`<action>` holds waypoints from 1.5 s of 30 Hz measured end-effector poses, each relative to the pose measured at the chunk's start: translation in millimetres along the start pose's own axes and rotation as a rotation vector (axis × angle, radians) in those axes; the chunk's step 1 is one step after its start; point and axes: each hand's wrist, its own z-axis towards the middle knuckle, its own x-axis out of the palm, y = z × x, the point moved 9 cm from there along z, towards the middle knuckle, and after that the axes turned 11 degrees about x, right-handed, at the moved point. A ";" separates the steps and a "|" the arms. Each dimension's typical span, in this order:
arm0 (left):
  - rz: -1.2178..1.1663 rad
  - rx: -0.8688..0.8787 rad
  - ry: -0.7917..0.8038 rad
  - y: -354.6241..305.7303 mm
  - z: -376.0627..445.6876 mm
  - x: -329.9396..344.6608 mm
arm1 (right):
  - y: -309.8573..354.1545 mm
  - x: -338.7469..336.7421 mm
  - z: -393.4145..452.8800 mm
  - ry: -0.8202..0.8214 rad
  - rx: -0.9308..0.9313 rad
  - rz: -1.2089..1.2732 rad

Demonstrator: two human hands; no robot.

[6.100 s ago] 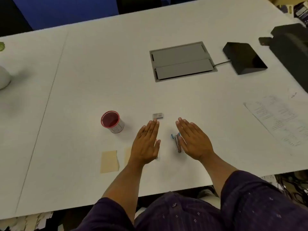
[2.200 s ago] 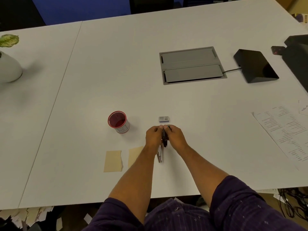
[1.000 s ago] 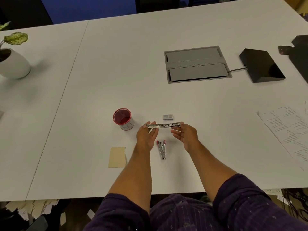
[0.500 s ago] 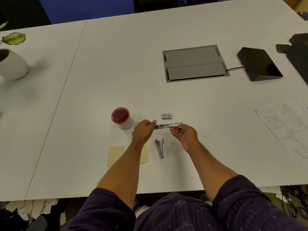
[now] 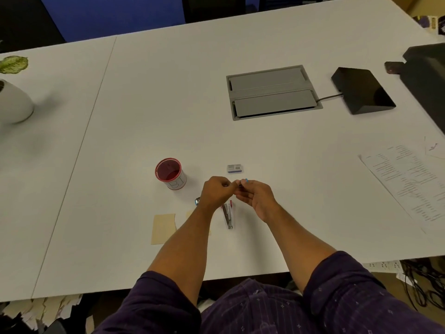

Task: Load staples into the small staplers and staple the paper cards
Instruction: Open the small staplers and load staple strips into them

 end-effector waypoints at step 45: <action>0.056 -0.135 -0.142 5.5 -8.9 -10.7 | 19.9 6.1 -1.0 -0.125 -0.107 -0.480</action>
